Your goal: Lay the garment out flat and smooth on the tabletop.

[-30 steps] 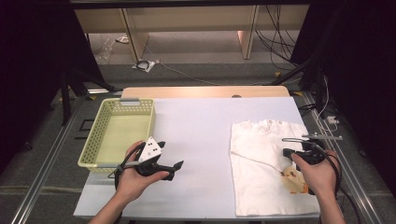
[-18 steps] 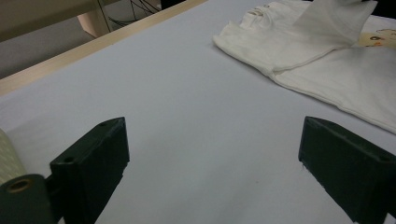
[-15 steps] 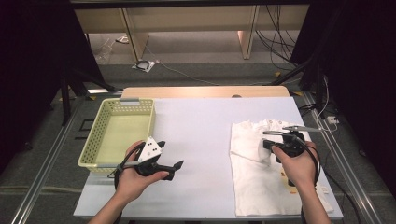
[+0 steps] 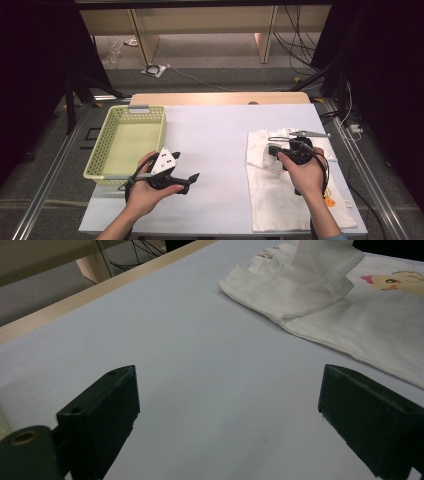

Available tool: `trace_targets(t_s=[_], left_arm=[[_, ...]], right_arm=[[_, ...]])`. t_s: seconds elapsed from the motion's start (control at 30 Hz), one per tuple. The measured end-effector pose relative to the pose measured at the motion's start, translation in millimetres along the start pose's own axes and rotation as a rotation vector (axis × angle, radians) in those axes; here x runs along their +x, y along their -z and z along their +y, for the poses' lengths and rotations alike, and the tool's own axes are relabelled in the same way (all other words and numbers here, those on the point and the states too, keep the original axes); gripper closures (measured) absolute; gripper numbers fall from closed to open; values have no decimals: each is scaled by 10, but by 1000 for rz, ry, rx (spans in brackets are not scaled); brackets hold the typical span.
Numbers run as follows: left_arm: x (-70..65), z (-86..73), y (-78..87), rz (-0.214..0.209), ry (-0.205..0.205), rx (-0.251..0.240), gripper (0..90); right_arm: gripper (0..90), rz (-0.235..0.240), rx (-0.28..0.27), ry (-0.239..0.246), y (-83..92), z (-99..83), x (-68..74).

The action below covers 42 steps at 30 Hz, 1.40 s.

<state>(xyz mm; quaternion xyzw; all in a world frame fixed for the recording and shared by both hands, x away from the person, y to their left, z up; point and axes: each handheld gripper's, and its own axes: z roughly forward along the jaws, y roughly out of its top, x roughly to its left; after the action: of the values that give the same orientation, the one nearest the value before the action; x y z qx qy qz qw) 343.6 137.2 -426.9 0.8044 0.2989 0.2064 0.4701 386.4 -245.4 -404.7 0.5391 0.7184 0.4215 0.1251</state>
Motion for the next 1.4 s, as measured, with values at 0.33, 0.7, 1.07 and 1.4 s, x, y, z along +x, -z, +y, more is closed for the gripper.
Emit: trace_targets(t_s=[0.33,0.7,1.07,1.4], left_arm=[[-20,10,-14,-4,-7,-1,94],[-23,9,-14,-6,-10,-1,94],[-62,23,-30,-12,-13,-10,105],[-237,171,-337,-10,-135,8,181]], right_arm=[[877,18,-16,9,-74,51,119],[877,53,-15,36,-170,86,272],[877,122,-20,73,-361,211,606],[876,167,-19,73,-581,318,852]])
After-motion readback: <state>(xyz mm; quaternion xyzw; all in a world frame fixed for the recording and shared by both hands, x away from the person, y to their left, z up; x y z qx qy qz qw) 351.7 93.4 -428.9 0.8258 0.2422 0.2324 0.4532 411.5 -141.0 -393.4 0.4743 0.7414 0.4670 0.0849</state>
